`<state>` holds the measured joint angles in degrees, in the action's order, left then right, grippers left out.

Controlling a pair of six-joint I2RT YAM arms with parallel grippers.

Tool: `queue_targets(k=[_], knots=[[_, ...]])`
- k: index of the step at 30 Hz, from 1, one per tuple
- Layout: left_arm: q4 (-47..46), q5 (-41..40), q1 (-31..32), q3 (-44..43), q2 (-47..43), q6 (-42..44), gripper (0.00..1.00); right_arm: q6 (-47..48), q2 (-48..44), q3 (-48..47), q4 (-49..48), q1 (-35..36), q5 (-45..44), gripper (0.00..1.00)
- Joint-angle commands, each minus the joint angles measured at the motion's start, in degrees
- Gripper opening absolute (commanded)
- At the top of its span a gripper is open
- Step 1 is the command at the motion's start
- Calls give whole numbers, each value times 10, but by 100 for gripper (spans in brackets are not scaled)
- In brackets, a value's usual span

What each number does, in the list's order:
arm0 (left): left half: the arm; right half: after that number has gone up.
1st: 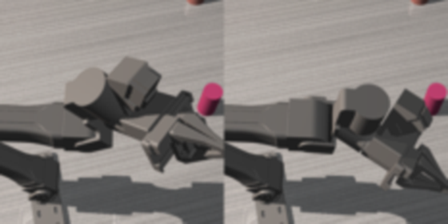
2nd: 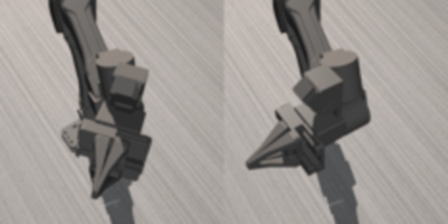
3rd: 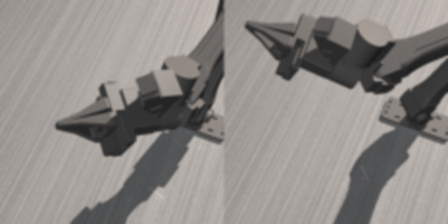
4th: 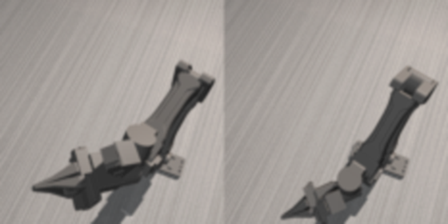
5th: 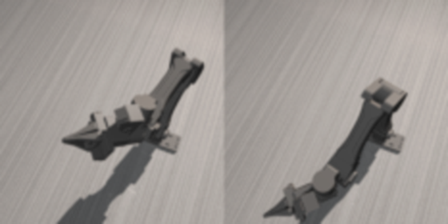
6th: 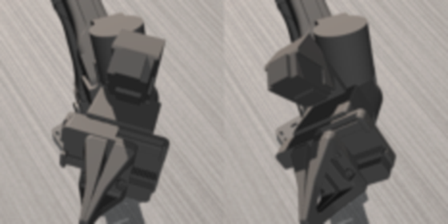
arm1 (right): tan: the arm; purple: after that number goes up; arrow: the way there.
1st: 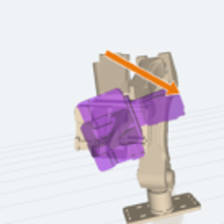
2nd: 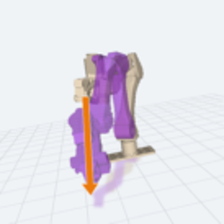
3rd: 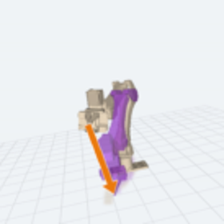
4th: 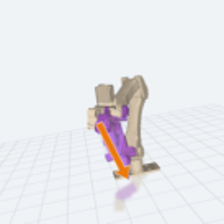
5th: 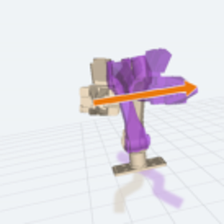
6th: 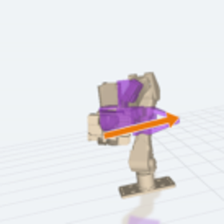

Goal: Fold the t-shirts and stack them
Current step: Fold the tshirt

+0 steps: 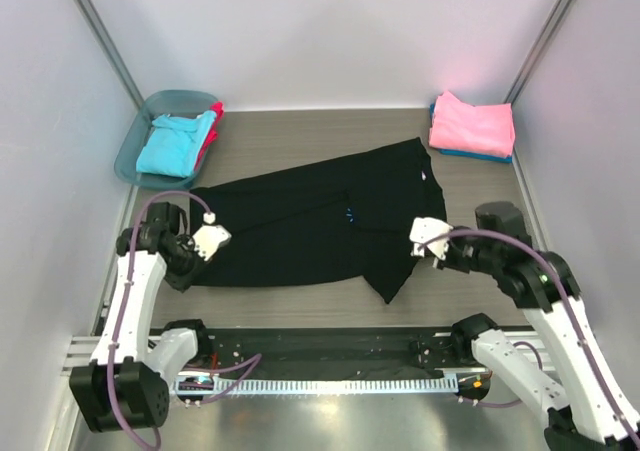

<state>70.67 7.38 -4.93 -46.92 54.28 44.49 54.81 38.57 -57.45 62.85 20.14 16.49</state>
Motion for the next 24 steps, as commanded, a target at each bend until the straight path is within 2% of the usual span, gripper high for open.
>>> queue_targets(k=[1, 8, 14, 24], knots=[[23, 15, -3, -18, 33, 3, 0, -16, 62, 19, -112, 1, -8, 1], [-4, 19, -3, -73, 122, -11, 0, -81, 214, -2, -275, 0, -47, 1], [-23, 1, -3, -109, 228, -19, 0, -114, 324, -51, -365, -3, -82, 1], [-54, -11, -9, -164, 332, -28, 0, -143, 498, -186, -425, -52, -82, 1]])
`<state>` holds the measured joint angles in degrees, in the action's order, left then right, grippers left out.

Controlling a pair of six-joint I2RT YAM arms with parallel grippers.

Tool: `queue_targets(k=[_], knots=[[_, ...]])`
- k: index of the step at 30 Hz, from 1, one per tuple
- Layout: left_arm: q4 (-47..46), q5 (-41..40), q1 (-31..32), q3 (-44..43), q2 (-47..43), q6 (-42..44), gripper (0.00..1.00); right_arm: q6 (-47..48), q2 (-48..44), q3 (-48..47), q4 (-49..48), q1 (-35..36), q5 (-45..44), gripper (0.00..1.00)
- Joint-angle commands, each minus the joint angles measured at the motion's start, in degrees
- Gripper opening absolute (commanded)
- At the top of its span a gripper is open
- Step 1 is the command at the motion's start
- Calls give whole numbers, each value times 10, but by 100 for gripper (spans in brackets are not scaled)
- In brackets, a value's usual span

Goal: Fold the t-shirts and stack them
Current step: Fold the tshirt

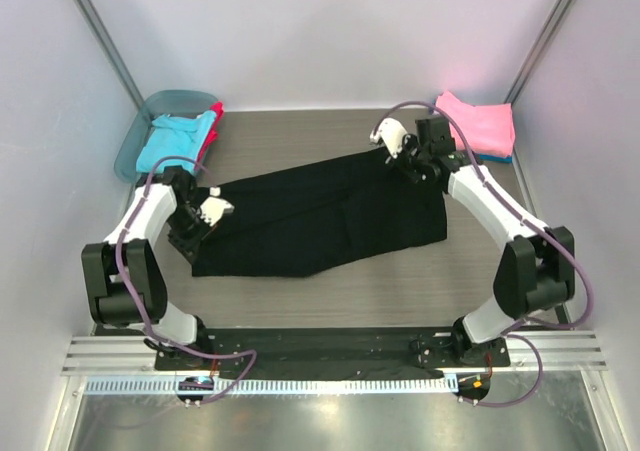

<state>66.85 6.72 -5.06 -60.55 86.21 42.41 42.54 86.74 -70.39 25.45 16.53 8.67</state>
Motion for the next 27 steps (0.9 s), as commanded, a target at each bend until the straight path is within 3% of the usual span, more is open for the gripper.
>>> queue_targets(k=[1, 12, 27], knots=[[-17, -4, -8, -39, 18, -8, 0, -20, 42, -69, -52, -27, -2, 1], [-14, -9, -14, -111, 84, -30, 0, -26, 159, -205, -62, -65, 13, 1], [-27, -12, -21, -103, 86, -37, 0, -45, 131, -215, -90, -70, 49, 1]])
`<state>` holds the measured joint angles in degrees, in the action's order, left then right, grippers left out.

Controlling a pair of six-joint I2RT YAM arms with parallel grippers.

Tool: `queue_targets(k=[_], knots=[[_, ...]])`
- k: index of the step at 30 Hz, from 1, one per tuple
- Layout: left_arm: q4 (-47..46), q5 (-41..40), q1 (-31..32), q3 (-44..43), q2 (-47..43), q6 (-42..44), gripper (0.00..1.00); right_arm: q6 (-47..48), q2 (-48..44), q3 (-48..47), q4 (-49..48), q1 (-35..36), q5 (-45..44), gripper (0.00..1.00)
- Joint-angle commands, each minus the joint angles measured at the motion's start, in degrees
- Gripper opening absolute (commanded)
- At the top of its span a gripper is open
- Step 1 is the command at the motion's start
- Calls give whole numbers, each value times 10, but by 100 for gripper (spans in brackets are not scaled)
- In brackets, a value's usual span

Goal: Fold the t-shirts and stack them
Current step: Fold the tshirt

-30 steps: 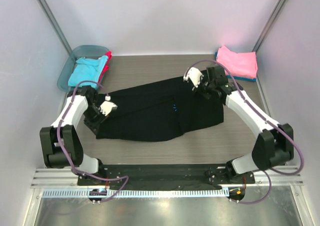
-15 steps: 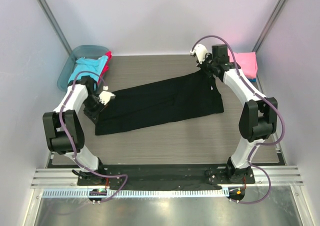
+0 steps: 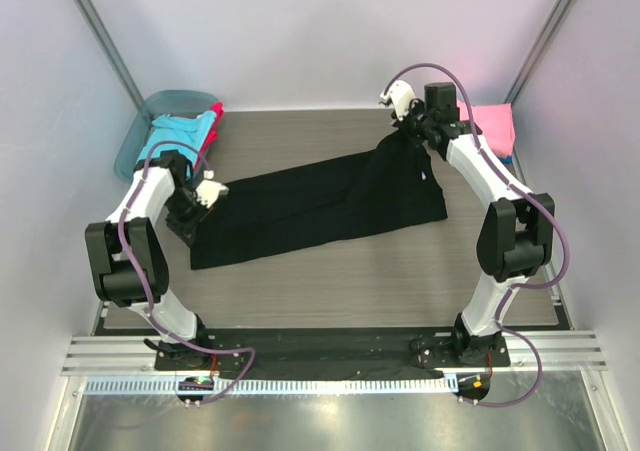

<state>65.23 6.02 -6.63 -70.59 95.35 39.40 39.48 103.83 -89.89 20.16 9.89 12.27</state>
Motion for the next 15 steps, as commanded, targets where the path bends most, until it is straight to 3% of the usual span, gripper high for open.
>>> queue_targets(k=[1, 15], knots=[[-14, -5, -6, -2, -4, -7, 0, -14, -39, -19, -38, -2, 12, 1], [-30, -7, -15, -14, 11, -20, 0, -12, 0, -42, -57, -5, 6, 1]])
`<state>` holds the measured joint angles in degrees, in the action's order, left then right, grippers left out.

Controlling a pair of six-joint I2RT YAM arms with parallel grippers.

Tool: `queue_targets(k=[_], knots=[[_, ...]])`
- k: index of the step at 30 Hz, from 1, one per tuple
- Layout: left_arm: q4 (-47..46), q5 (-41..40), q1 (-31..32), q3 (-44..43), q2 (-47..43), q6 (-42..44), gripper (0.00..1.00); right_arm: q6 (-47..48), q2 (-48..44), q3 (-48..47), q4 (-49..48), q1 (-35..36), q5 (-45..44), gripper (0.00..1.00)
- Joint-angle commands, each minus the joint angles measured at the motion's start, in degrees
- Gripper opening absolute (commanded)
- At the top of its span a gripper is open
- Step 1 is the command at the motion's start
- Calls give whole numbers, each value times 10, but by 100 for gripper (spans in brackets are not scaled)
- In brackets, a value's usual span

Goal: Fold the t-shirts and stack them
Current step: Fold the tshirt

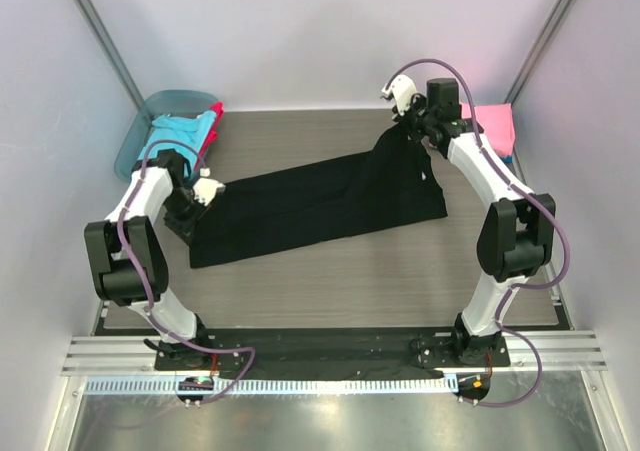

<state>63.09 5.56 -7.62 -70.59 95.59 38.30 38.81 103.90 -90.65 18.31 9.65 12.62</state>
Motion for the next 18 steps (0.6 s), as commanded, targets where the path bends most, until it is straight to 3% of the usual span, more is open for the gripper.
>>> queue_targets(k=[1, 7, 9, 11, 12, 15, 18], knots=[[-8, -5, -4, -16, 11, -10, 0, -5, 4, -37, -39, -3, 4, 1], [-17, -10, -4, -19, 23, -16, 0, -3, 40, -52, -42, -2, -2, 1], [-29, -21, -4, -18, 28, -30, 6, 0, 50, -57, -43, -3, -11, 1], [-48, -34, -5, -23, 28, -45, 16, 0, 73, -71, -36, 1, -36, 11], [-52, -38, -5, -27, 22, -60, 18, -6, 78, -78, -21, 4, -87, 26], [-61, -32, -6, -56, -25, -85, 22, -22, 57, -77, -23, -4, -124, 35], [-60, -29, -6, -86, -47, -99, 35, -44, 23, -59, -27, -10, -146, 41]])
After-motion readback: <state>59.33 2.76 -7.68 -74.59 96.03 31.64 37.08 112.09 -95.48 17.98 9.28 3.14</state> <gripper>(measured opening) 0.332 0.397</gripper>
